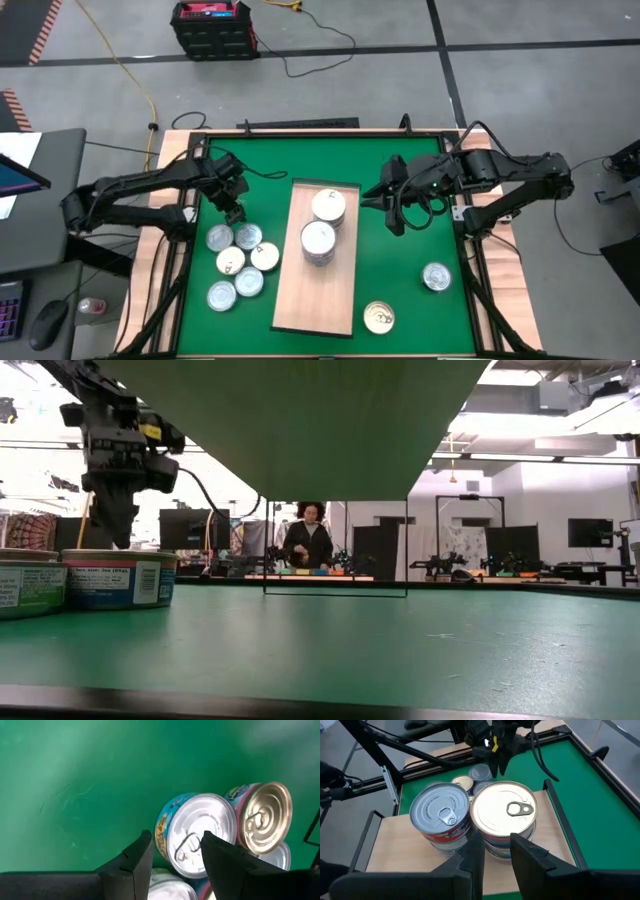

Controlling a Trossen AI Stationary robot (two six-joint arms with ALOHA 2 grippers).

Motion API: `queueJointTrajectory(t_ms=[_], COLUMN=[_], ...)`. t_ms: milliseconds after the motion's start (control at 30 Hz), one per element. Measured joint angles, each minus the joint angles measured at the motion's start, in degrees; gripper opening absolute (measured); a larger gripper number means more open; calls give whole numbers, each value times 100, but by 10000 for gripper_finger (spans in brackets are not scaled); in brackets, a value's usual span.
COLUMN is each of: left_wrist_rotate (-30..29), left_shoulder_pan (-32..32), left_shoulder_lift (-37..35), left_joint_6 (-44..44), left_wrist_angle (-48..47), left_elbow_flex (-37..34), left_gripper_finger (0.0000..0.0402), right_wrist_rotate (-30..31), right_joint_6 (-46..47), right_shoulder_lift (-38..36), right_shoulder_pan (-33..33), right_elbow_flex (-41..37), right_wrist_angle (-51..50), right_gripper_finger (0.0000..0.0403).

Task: Stack canned seafood by type on shelf
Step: Stack the yellow blue tuna can on top of the red tuna can on the shelf

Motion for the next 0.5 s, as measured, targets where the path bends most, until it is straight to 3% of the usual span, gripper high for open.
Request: queueJointTrajectory(t_ms=[500], left_wrist_rotate=[107], left_shoulder_pan=[-65], left_shoulder_lift=[973], left_joint_6=[399], left_wrist_angle=[304], left_elbow_flex=[1], left_gripper_finger=[155], right_wrist_rotate=[0], right_joint_6=[-15], right_shoulder_lift=[0], right_shoulder_pan=[-23], right_elbow_flex=[0], right_wrist_angle=[-10], right_gripper_finger=[118])
